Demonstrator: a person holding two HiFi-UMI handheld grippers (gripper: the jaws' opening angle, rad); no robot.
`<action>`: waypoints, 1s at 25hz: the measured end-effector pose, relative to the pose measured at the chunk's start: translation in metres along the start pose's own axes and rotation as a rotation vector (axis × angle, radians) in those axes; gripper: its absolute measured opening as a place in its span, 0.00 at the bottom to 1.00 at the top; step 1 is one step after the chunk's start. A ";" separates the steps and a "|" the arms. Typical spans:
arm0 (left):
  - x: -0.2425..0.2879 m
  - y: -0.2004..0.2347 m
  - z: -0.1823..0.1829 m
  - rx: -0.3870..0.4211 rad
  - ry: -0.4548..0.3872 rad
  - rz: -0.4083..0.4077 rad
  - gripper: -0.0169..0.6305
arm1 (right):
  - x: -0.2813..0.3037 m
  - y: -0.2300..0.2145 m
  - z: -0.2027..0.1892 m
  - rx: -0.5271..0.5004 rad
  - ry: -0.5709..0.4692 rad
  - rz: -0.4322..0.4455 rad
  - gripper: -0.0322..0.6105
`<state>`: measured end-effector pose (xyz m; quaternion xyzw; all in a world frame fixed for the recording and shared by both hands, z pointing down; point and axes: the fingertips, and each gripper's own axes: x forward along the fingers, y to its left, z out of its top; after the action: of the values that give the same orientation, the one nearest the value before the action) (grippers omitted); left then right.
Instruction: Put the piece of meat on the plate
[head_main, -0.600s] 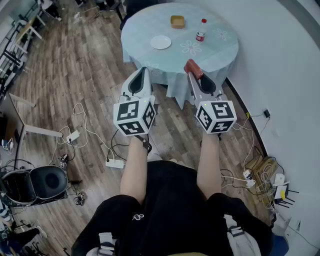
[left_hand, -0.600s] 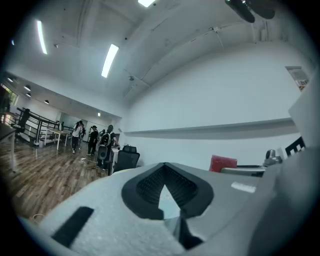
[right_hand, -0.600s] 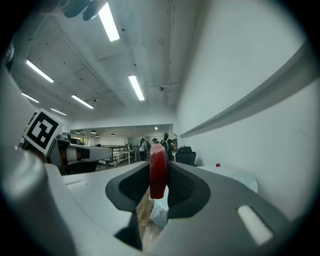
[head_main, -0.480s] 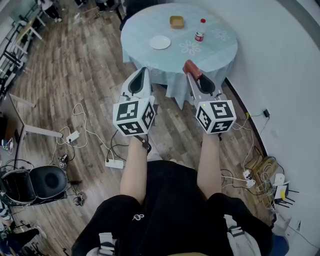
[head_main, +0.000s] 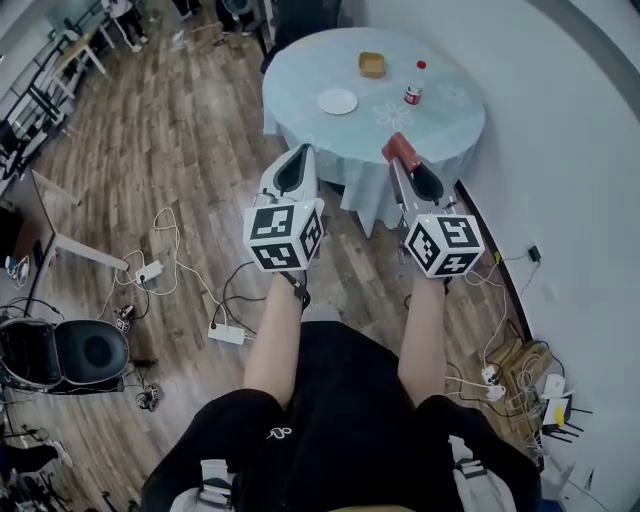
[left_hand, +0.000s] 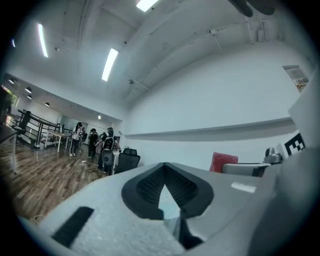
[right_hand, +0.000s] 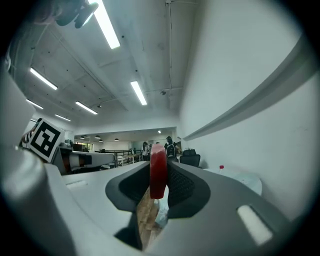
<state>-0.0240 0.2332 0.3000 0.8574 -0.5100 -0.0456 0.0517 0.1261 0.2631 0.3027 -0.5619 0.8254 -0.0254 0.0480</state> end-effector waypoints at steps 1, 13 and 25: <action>-0.001 0.001 0.002 0.000 -0.004 0.003 0.02 | 0.001 0.002 0.001 -0.004 -0.002 0.006 0.21; 0.046 0.043 0.006 0.001 -0.019 0.001 0.02 | 0.064 0.001 -0.005 -0.048 0.017 0.060 0.21; 0.286 0.138 -0.005 -0.022 0.011 -0.120 0.02 | 0.275 -0.115 -0.008 -0.054 0.024 -0.059 0.21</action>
<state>-0.0072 -0.0833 0.3161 0.8860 -0.4569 -0.0495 0.0611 0.1313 -0.0349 0.3081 -0.5869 0.8093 -0.0112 0.0219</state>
